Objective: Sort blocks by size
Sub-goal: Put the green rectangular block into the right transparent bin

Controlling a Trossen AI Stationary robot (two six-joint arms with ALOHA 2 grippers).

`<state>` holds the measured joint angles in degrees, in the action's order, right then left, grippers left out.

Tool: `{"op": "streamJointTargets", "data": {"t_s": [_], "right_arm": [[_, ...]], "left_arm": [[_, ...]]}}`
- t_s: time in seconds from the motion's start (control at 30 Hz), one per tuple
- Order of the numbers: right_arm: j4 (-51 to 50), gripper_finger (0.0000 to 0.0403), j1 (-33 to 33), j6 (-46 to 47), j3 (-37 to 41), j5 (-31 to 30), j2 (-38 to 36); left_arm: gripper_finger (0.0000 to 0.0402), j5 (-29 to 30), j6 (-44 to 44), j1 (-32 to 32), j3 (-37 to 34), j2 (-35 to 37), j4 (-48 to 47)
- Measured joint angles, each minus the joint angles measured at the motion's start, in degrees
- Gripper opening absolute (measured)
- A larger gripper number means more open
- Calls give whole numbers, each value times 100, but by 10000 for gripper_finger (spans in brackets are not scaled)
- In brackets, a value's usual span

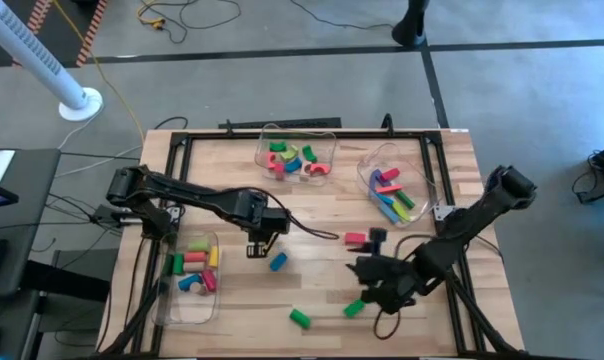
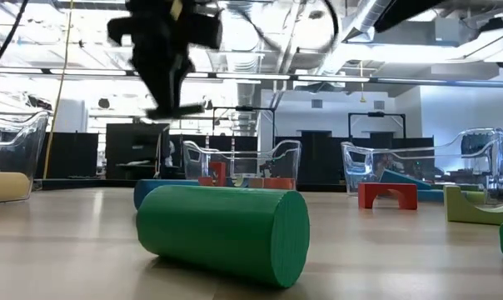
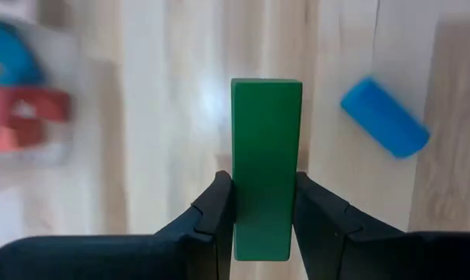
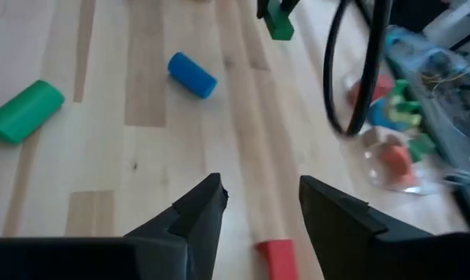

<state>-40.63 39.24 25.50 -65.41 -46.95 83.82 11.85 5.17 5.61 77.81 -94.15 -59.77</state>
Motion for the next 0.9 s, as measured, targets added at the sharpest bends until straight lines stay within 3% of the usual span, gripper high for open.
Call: {"op": "streamJointTargets", "data": {"t_s": [0.37, 0.67, 0.9], "right_arm": [[-1228, 184, 110, -44, 0, -636, -1244], [-1270, 184, -166, -890, 0, -873, -1642], [-1253, 185, -470, -1332, 2, -648, -1717]], "left_arm": [[97, 76, -804, -204, 27, 1733, 936], [97, -1406, -1733, -320, -228, 2269, 2301], [97, -1853, -2036, -591, -622, 2253, 2771]]}}
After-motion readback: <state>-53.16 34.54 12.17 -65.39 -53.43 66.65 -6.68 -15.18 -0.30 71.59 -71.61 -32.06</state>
